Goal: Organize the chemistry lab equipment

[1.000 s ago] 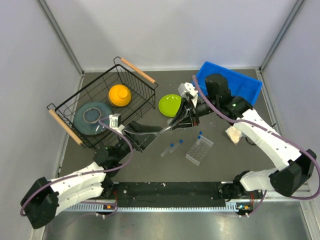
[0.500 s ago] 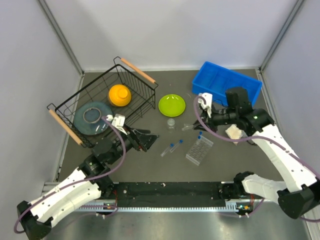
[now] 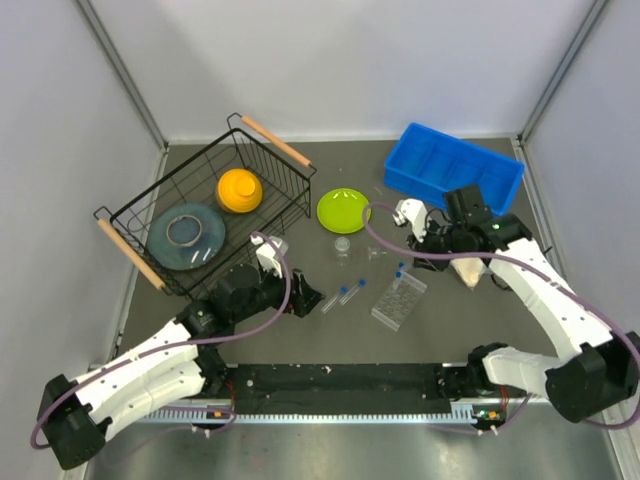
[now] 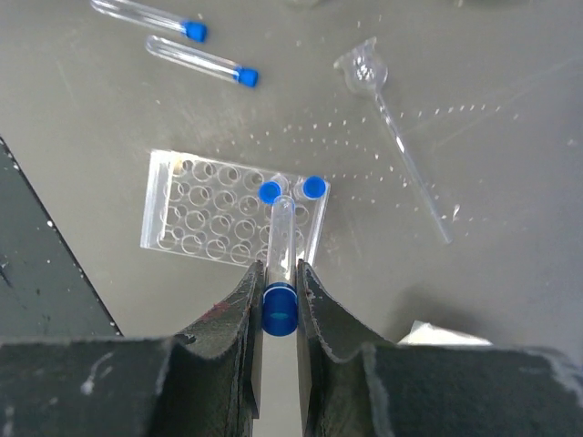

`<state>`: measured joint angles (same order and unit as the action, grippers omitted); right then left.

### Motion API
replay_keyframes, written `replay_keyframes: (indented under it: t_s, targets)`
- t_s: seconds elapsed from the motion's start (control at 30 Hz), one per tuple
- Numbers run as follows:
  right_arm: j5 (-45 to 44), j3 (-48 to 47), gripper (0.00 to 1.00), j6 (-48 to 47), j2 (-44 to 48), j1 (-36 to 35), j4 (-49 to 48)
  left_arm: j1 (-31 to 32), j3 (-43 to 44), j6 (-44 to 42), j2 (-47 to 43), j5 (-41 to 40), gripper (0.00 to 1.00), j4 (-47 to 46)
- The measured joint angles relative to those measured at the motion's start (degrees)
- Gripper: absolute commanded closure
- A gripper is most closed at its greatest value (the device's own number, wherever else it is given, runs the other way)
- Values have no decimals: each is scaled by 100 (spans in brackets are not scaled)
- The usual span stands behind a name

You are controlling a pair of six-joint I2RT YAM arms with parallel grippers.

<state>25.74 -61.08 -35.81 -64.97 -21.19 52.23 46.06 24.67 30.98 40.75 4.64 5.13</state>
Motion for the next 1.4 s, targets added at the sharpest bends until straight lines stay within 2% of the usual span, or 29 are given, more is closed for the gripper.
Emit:
replay_keyframes:
  t_s: [0.5, 1.1, 1.2, 1.23, 1.4]
  targets:
    - [-514, 0, 89, 278, -1213, 0, 13, 0, -234, -94, -317, 70, 9, -459]
    - [-824, 0, 85, 306, -1897, -87, 7, 0, -466, -96, -341, 70, 8, -544]
    - [-876, -11, 83, 308, -1987, -162, 2, 0, -470, -96, -341, 70, 8, -557]
    - [-890, -13, 76, 308, -2017, -186, -2, 0, -472, -96, -341, 70, 8, -557]
    - [-951, -22, 63, 350, -2081, -205, 13, 0, -490, -96, -343, 70, 8, -560]
